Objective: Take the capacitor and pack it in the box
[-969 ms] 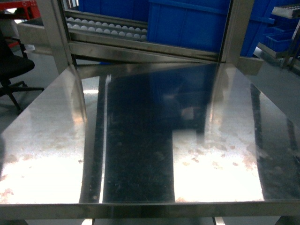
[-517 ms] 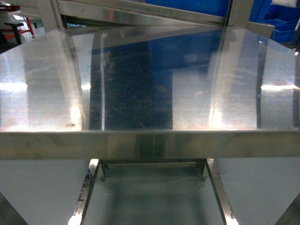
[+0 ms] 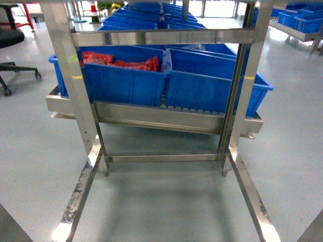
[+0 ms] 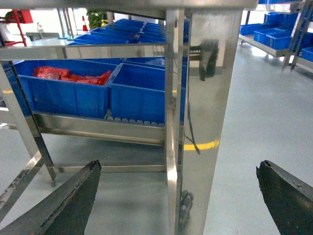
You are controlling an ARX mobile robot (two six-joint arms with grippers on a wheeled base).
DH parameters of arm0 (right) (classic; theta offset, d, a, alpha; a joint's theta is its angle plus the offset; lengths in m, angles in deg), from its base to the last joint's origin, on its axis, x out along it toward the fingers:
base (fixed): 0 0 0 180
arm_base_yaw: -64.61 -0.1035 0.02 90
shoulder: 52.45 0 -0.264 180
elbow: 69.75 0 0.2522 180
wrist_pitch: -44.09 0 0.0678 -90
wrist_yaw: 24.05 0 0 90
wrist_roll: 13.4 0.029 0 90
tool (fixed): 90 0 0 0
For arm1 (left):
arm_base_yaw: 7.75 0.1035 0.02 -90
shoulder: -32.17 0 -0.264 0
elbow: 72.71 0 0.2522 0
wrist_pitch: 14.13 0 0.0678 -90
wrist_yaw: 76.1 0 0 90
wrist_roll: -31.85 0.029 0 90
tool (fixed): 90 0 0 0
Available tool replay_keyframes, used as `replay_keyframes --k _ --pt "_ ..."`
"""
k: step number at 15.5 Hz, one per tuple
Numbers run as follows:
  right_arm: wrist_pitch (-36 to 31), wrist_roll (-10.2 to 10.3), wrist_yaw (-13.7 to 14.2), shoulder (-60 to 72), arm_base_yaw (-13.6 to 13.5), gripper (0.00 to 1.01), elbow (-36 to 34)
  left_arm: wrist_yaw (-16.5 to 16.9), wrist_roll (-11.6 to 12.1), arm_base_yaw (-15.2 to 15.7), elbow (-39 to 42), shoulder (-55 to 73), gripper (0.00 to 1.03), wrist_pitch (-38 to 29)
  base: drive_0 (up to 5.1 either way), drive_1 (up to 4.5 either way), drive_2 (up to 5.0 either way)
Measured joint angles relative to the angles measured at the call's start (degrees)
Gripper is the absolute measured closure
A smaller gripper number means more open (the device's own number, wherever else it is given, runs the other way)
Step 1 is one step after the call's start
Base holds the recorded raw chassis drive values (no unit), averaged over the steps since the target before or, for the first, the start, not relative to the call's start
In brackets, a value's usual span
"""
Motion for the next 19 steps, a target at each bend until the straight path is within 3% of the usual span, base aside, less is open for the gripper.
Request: replay_keyframes --k 19 --pt "0.0 0.0 0.0 0.0 0.0 0.03 0.0 0.0 0.0 0.0 0.0 0.0 0.59 0.0 0.0 0.0 0.0"
